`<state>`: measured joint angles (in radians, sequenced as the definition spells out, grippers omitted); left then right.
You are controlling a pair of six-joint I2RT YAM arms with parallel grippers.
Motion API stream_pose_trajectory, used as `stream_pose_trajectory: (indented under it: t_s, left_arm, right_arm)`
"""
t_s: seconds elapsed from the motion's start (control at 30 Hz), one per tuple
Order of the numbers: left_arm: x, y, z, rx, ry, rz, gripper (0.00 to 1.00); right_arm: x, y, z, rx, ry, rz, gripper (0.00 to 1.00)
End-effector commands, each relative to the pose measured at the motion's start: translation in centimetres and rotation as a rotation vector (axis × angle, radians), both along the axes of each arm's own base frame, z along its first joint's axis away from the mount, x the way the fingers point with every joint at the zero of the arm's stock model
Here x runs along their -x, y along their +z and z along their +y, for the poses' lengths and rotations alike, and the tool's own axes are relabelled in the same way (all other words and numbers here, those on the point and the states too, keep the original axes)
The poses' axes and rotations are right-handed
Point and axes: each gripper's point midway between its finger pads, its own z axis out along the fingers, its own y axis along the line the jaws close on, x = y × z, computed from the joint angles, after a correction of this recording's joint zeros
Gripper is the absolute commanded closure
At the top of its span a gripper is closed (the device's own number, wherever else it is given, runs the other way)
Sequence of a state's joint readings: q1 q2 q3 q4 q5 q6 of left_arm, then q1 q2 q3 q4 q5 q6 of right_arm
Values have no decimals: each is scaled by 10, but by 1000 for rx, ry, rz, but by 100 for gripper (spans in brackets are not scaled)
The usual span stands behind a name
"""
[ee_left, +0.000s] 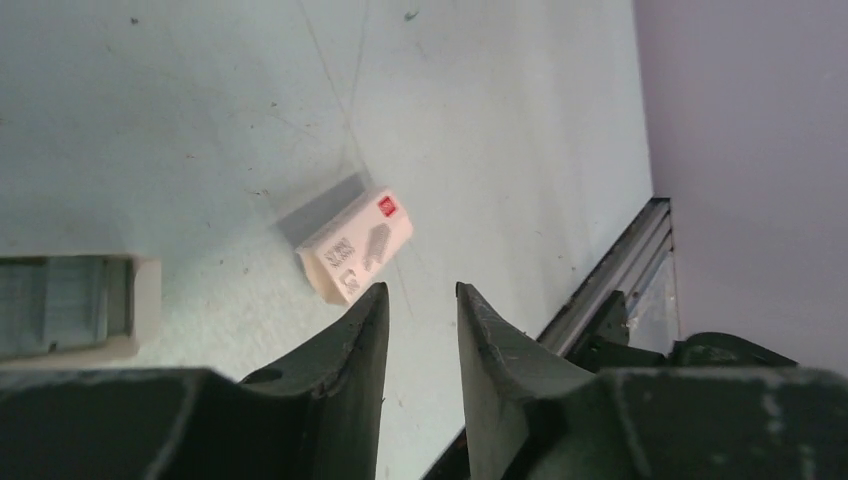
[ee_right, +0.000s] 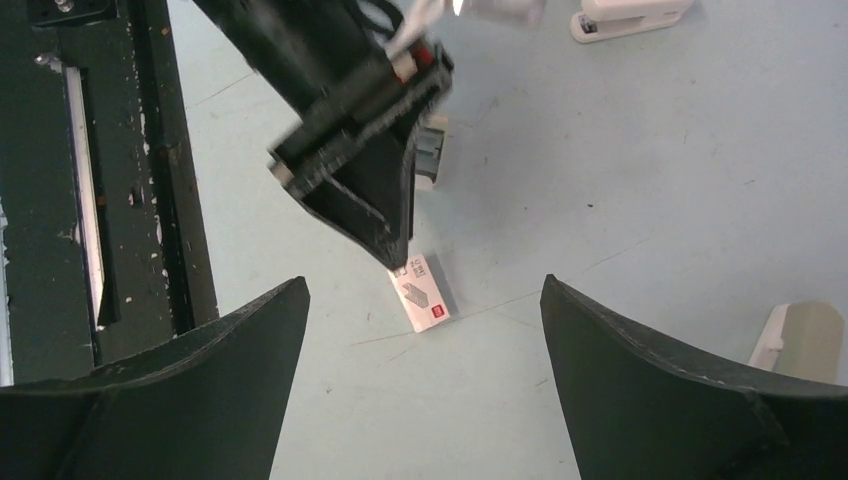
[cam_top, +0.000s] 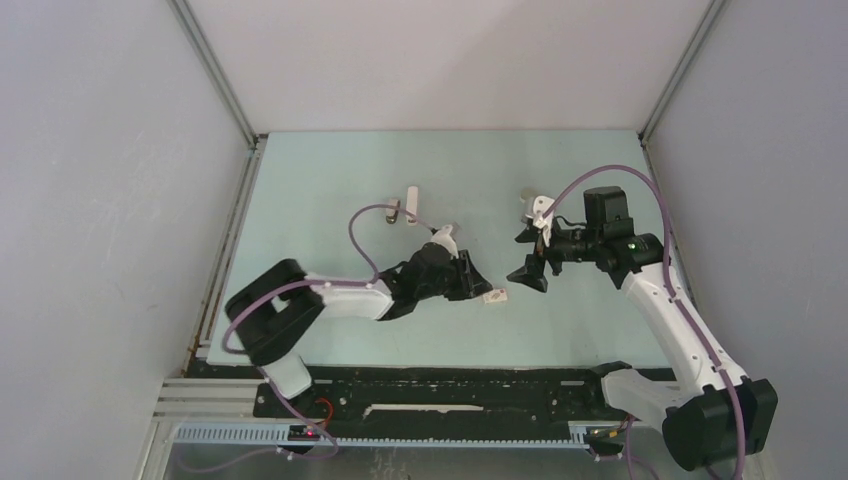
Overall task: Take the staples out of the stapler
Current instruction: Place the staple box at the center of the board, then move the staple box to the center of the board.
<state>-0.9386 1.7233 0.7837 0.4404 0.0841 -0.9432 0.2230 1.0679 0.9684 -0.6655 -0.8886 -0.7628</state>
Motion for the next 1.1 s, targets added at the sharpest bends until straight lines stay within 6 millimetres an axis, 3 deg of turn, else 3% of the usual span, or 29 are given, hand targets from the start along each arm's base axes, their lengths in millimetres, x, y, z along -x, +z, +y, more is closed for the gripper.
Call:
stream_pose_trajectory:
  t_s: [0.0,0.17,0.33,0.43,0.53,0.6,0.83,0.97,1.07]
  left_arm:
    - [4,33,29,-52,15,-123,62]
    - [8,41,73,-162,37,-264,52]
    - [-7,38,122,-380,92,-384,49]
    - [-22,40,140,-365,152,-375,50]
    - [-41,45,159,-271,254,-345,51]
    - [-45,51,171,-220,310,-351,51]
    - [-31,78,229,-225,502,-469,50]
    - [-15,88,266,-201,622,-520,38]
    - [-3,87,281,-165,665,-531,30]
  right_arm:
    - [8,-6,0,17,67,-6,5]
    - [20,-19,3,40,171,-18,5]
    - [34,-50,12,96,314,-82,5]
    - [27,-69,30,169,315,-97,4]
    - [4,-80,56,229,232,-101,4]
    - [-1,-88,70,260,220,-55,4]
    - [-31,-122,113,403,110,56,6]
    - [-41,-135,129,468,64,85,6]
    - [-42,-148,136,503,53,121,7]
